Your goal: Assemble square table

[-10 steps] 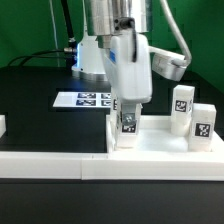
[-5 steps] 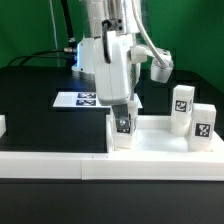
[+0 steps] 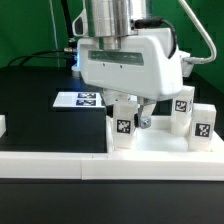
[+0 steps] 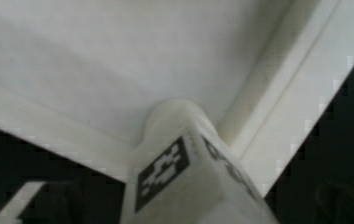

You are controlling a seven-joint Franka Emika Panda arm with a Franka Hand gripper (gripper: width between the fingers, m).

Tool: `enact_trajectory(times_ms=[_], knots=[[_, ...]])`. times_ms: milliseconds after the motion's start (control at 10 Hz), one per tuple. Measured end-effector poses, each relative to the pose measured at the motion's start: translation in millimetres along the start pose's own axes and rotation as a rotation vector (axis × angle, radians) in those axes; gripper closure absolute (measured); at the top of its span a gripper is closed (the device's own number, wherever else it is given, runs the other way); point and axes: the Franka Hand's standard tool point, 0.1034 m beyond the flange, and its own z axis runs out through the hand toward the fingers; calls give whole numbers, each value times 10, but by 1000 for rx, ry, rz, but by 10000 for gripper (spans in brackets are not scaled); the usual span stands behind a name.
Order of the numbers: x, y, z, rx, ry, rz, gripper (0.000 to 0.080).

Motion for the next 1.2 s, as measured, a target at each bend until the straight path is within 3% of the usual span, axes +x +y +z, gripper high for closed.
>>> enact_trajectory(times_ms=[400,500,600,700,800,900,1200], knots=[[125,-57,-84,-13,27,-636,150],[128,-53,-83,-13,27,-670,150],[129,-53,-83,-13,27,-663,183],[128,-53,-83,-12,27,-633,316],[129,-53,-83,-12,27,-625,316],[133,-50,-84,-11,27,-571,499],[152,-25,-78,-12,30,-345,511]])
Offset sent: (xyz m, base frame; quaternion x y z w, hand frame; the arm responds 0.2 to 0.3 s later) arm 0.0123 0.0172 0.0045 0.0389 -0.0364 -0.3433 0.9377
